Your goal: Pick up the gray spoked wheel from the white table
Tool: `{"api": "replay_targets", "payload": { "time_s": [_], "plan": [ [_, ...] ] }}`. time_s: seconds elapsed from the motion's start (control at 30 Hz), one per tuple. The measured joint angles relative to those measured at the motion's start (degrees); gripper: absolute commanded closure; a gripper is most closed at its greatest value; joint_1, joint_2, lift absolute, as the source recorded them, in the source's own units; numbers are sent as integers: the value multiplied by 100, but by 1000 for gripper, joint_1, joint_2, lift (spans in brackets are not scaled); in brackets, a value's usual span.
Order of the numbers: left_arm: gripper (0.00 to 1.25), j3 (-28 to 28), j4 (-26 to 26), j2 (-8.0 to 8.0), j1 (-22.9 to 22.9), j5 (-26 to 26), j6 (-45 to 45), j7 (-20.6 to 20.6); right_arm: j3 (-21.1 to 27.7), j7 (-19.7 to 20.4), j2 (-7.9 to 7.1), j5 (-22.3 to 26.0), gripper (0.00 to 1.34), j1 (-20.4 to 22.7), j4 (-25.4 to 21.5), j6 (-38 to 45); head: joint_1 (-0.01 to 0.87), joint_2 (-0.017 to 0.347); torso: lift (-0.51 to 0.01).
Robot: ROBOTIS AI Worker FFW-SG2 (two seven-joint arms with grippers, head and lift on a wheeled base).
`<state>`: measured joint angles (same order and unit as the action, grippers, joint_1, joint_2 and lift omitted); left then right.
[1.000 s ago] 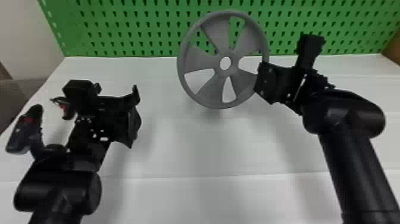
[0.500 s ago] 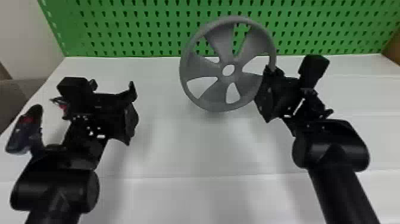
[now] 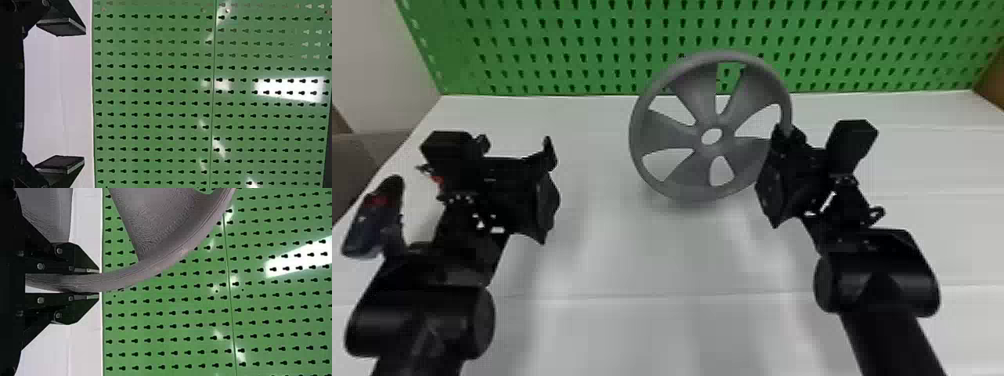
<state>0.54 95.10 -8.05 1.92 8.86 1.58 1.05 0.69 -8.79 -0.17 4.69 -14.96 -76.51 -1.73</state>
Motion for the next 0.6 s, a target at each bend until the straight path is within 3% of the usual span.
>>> {"api": "replay_targets", "payload": {
  "time_s": [0.4,0.6],
  "plan": [
    [128,2,-18,6,8,16,-17,-7,73,184,17,-216,1081,70,22,-599,767,35,-107],
    [128,51,-26,6,-5,4,-17,-294,51,253,17,-179,1081,100,22,-682,767,35,-107]
  ]
}}
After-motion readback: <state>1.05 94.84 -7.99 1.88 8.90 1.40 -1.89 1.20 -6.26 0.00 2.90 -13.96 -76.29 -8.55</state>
